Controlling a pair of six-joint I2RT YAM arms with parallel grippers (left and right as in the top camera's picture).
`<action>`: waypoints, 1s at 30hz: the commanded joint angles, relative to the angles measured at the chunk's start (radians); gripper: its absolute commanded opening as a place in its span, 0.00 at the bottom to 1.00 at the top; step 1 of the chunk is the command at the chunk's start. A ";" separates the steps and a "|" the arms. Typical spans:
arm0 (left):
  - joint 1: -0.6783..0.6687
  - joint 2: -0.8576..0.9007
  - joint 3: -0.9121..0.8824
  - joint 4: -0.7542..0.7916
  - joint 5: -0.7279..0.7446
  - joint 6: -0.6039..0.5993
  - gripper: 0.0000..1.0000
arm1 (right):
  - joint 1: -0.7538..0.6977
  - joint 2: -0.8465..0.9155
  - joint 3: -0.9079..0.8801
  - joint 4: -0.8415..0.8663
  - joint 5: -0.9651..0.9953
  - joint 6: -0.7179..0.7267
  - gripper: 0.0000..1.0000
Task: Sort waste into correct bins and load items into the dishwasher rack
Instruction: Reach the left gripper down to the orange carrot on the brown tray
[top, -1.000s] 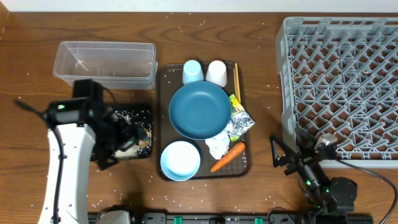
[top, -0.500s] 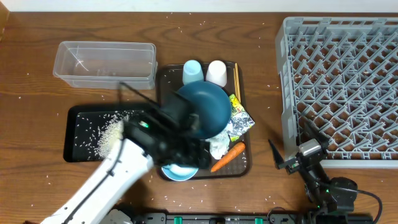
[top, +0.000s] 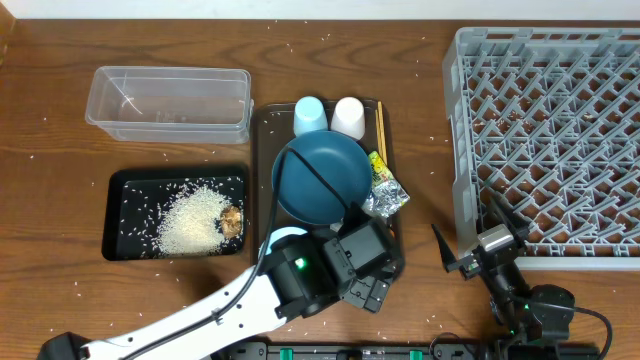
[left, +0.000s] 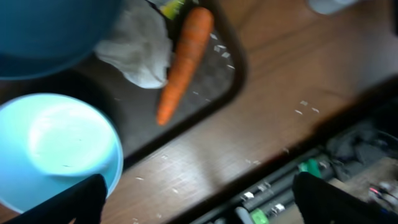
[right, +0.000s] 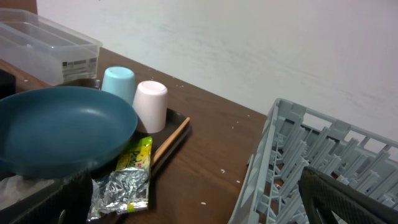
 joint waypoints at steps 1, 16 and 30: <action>-0.003 0.013 -0.006 0.011 -0.113 -0.014 0.98 | -0.010 -0.004 -0.001 -0.004 0.010 -0.012 0.99; -0.005 0.238 -0.006 0.145 -0.048 0.071 0.98 | -0.010 -0.004 -0.001 -0.004 0.010 -0.012 0.99; -0.005 0.348 -0.011 0.191 -0.049 0.076 0.80 | -0.010 -0.004 -0.001 -0.004 0.010 -0.012 0.99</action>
